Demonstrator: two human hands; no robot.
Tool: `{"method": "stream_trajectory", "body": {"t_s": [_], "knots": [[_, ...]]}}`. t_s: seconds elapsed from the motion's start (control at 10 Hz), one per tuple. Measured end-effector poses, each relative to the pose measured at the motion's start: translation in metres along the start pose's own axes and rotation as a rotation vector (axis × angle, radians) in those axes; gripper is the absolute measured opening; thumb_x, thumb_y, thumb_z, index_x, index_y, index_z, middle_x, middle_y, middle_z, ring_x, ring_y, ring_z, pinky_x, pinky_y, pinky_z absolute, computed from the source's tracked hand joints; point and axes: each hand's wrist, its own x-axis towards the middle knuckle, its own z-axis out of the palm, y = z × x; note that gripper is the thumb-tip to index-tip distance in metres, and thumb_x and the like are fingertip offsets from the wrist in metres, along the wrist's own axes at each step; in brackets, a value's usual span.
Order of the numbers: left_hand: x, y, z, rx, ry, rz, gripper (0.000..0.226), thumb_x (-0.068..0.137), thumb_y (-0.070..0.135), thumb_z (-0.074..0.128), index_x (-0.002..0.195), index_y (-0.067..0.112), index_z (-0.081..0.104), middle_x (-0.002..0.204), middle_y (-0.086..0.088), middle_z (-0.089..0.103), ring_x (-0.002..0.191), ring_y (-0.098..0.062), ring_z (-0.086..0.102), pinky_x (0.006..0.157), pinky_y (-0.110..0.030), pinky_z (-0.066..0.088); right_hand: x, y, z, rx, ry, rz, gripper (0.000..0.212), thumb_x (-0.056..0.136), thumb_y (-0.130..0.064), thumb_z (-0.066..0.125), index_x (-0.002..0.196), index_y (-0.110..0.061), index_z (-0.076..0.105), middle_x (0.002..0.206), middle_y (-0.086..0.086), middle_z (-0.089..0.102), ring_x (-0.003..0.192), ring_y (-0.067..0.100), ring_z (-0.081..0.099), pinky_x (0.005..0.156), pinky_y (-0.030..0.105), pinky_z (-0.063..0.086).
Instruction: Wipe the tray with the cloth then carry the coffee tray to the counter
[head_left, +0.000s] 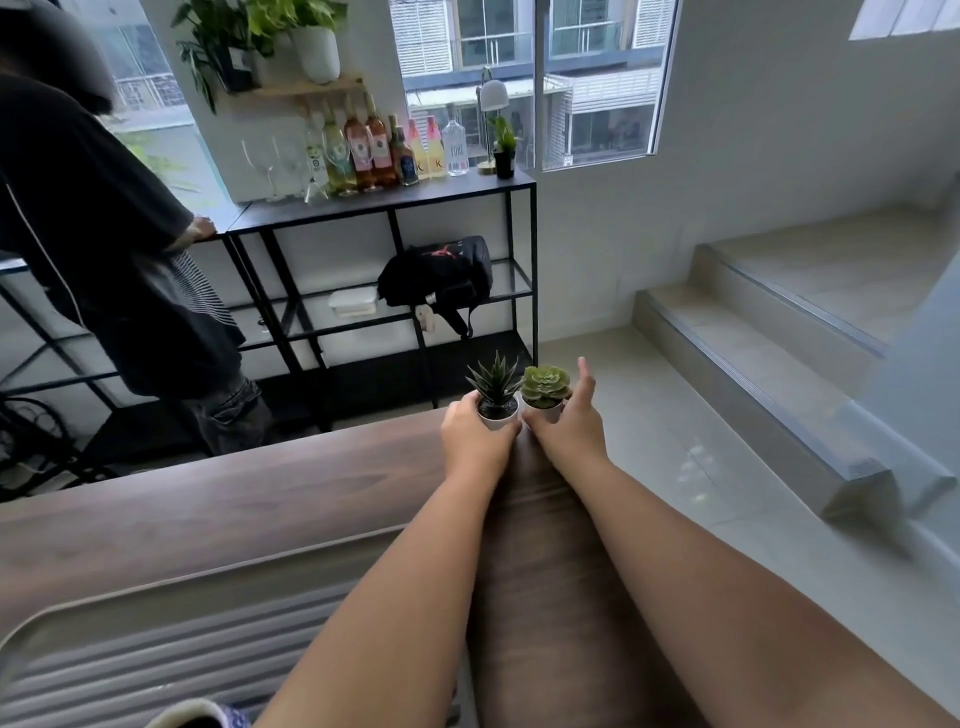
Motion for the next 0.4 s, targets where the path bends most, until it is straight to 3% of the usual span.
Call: {"method": "stream_trajectory", "body": {"t_s": [0.3, 0.4], "knots": [[-0.016, 0.008, -0.012, -0.032, -0.084, -0.078, 0.080, 0.073, 0.022, 0.081, 0.143, 0.012, 0.043, 0.133, -0.007, 0.050, 0.126, -0.022, 0.049, 0.099, -0.026, 0.039, -0.013, 0.002, -0.009, 0.022, 0.003, 0.001, 0.109, 0.072, -0.023, 0.077, 0.148, -0.031, -0.001, 0.147, 0.010, 0.037, 0.133, 0.024, 0.040, 0.106, 0.033, 0.035], [-0.044, 0.015, -0.019, -0.051, -0.073, -0.094, 0.063, 0.076, 0.021, 0.076, 0.133, 0.013, 0.049, 0.128, -0.008, 0.051, 0.123, -0.025, 0.050, 0.091, -0.026, 0.039, -0.036, 0.002, -0.016, 0.018, 0.054, -0.030, 0.107, 0.071, -0.022, 0.077, 0.148, -0.029, 0.003, 0.146, 0.013, 0.035, 0.132, 0.025, 0.040, 0.104, 0.035, 0.038]]}}
